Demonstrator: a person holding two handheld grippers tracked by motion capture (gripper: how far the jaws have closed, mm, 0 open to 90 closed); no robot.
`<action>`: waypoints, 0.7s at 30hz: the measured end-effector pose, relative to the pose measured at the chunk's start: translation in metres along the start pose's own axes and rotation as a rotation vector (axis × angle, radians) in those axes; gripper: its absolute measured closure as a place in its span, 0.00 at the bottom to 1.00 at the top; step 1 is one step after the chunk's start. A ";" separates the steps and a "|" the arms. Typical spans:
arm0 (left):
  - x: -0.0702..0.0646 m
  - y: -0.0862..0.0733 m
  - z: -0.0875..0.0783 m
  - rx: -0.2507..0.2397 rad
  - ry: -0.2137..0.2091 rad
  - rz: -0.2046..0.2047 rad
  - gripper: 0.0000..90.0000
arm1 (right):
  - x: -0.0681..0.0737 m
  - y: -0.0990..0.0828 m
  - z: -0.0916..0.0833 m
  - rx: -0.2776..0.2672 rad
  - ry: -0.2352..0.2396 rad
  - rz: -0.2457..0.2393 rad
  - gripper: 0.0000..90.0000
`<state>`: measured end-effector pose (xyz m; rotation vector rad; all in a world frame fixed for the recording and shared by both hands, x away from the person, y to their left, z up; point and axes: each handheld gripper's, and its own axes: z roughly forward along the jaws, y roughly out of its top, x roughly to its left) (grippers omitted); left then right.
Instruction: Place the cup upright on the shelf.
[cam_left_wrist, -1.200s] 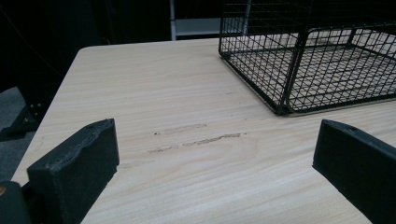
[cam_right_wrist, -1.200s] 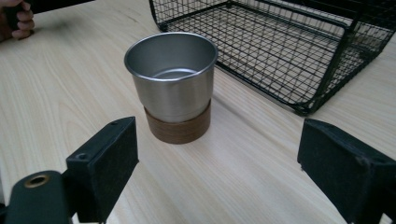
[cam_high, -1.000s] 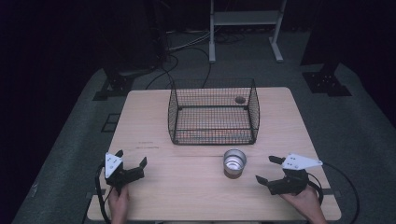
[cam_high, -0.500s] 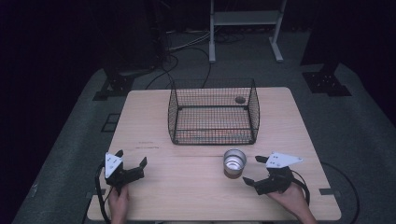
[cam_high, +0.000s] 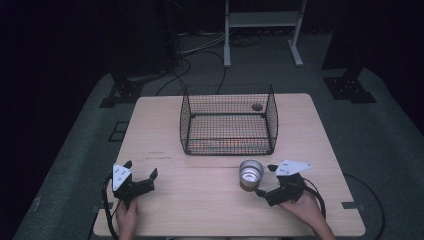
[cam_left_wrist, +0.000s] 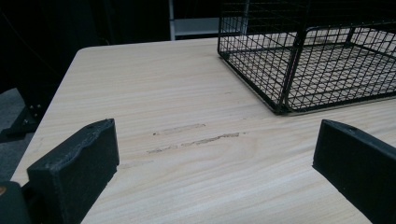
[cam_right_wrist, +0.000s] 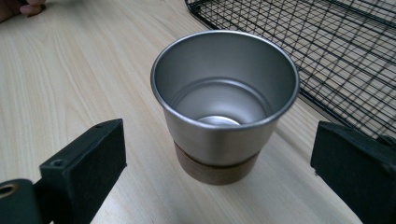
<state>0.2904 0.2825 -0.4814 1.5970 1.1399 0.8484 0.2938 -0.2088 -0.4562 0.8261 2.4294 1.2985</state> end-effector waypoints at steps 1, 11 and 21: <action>0.000 0.000 0.000 0.000 0.000 0.000 0.00 | -0.001 0.001 0.002 0.002 0.005 -0.003 0.03; 0.000 0.000 0.000 0.000 0.000 0.001 0.00 | -0.006 0.001 0.018 0.053 0.003 0.019 0.03; 0.000 0.000 0.000 0.000 -0.001 0.000 0.00 | -0.005 0.015 0.030 0.067 0.008 -0.013 0.03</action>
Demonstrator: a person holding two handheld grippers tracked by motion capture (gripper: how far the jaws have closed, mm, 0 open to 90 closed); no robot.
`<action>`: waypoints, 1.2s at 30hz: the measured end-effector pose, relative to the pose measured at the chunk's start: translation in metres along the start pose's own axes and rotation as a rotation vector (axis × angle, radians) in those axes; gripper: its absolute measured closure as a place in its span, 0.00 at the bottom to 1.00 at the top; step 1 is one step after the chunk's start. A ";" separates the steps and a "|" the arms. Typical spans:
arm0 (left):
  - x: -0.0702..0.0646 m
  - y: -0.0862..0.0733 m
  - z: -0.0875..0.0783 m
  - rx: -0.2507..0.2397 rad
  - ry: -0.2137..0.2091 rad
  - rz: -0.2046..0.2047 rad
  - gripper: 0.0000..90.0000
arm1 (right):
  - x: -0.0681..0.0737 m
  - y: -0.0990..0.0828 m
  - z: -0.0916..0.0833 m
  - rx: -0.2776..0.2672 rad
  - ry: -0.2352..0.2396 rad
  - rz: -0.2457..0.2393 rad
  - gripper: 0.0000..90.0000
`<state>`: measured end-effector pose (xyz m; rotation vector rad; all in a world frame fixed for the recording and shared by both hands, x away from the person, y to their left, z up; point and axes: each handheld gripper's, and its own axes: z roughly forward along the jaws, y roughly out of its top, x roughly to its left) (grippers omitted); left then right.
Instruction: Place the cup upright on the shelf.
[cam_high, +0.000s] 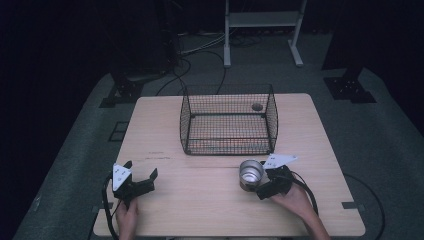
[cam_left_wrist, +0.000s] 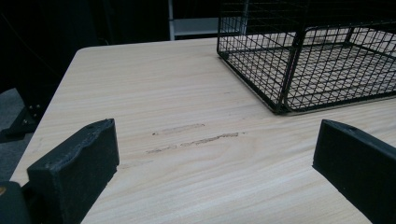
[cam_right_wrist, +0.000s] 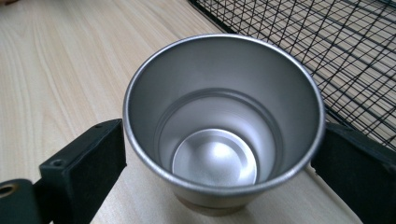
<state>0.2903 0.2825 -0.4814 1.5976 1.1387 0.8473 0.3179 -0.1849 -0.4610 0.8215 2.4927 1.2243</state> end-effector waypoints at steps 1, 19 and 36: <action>0.000 0.000 0.000 0.000 0.000 -0.001 0.00 | 0.000 0.000 0.001 0.001 0.002 0.002 0.03; 0.000 0.000 0.000 0.000 0.000 0.000 0.00 | 0.001 0.008 0.012 0.016 0.012 -0.012 0.14; 0.000 0.000 0.000 -0.001 -0.001 -0.002 0.00 | -0.001 0.009 0.009 0.023 0.005 -0.022 0.20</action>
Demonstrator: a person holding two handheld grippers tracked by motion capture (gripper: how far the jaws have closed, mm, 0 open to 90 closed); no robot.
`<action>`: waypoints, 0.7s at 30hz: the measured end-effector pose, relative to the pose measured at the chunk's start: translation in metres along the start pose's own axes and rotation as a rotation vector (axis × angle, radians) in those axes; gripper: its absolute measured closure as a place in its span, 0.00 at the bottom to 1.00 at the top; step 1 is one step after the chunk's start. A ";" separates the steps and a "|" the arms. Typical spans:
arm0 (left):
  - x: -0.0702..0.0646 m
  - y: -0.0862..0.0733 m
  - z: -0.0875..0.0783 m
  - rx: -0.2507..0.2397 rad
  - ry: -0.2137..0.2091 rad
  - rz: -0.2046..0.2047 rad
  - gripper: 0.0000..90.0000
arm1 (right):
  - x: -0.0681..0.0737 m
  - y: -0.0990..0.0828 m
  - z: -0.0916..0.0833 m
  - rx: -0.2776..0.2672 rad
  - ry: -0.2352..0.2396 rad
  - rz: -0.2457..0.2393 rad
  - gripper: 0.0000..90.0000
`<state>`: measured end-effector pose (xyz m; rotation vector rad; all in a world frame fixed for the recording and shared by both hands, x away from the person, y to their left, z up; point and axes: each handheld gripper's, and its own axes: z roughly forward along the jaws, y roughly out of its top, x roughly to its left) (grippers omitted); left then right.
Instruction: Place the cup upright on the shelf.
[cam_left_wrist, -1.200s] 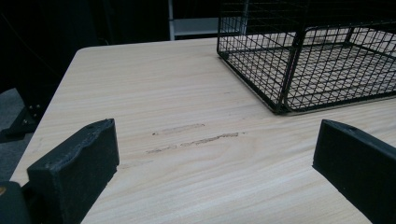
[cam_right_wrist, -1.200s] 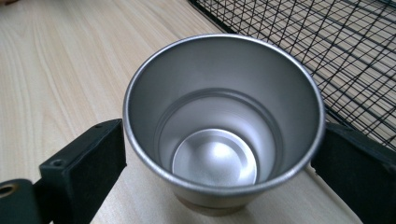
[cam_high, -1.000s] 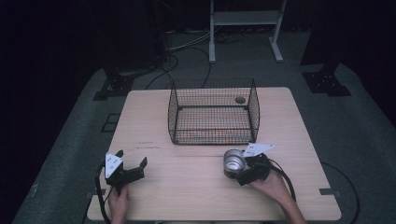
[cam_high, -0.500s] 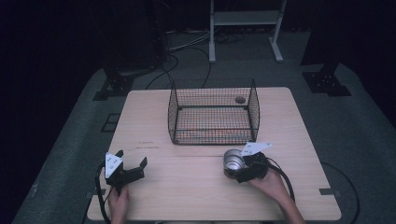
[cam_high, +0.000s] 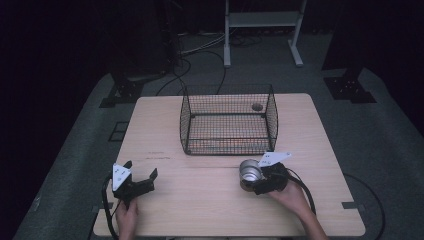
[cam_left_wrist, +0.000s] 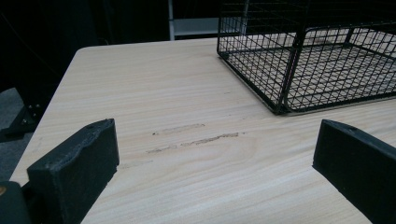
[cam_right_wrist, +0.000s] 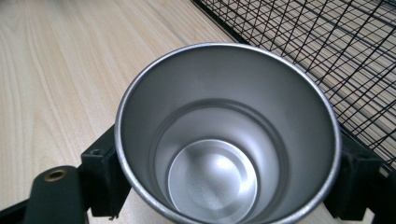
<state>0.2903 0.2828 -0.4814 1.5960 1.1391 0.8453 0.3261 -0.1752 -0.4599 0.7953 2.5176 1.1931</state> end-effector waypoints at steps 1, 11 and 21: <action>0.000 0.000 0.000 0.000 0.000 0.000 0.00 | 0.000 0.000 0.000 -0.001 0.001 0.002 0.20; 0.000 0.000 0.000 0.000 0.000 -0.001 0.00 | -0.002 0.004 -0.006 -0.010 0.007 0.006 0.20; 0.000 0.000 0.000 0.000 0.000 -0.002 0.00 | -0.006 0.014 -0.021 -0.026 0.033 0.019 0.20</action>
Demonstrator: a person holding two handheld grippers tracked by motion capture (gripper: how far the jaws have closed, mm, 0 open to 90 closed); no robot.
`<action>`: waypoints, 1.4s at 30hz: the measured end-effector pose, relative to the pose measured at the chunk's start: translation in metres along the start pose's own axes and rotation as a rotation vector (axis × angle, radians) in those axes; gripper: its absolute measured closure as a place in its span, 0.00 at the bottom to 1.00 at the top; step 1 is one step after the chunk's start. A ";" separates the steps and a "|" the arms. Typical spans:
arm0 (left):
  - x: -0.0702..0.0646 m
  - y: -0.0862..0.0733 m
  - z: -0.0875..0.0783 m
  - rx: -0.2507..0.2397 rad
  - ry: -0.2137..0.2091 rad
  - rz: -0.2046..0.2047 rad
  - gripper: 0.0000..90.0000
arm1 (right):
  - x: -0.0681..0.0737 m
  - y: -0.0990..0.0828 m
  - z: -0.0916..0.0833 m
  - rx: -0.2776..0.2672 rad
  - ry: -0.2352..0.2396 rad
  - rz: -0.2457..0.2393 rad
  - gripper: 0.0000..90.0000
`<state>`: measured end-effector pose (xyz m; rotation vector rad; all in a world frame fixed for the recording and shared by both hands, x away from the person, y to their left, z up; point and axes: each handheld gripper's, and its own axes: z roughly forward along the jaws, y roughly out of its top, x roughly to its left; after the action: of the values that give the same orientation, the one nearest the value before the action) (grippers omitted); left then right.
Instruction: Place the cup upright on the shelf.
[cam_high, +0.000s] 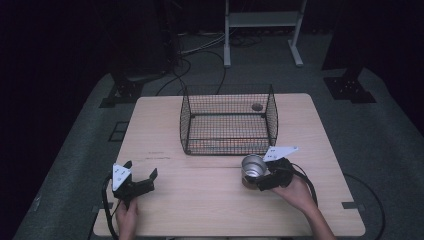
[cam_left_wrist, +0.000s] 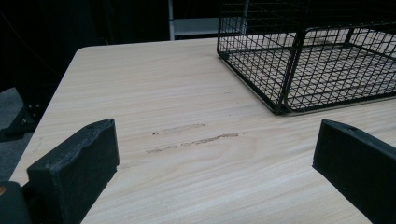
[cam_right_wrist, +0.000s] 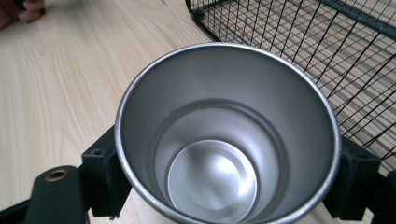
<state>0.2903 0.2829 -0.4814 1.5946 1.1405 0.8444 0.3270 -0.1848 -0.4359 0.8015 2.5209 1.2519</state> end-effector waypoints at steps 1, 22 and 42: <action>0.000 0.000 0.000 0.000 0.000 0.001 0.00 | -0.001 0.002 -0.002 -0.007 0.004 0.000 0.20; 0.000 0.000 0.000 0.000 0.000 0.003 0.00 | -0.011 0.039 -0.026 -0.036 0.064 0.010 0.20; 0.000 0.000 0.000 -0.004 -0.002 0.004 0.00 | -0.024 0.091 -0.033 -0.057 0.108 -0.018 0.20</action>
<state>0.2903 0.2829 -0.4815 1.5948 1.1344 0.8473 0.3669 -0.1754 -0.3448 0.7154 2.5569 1.3898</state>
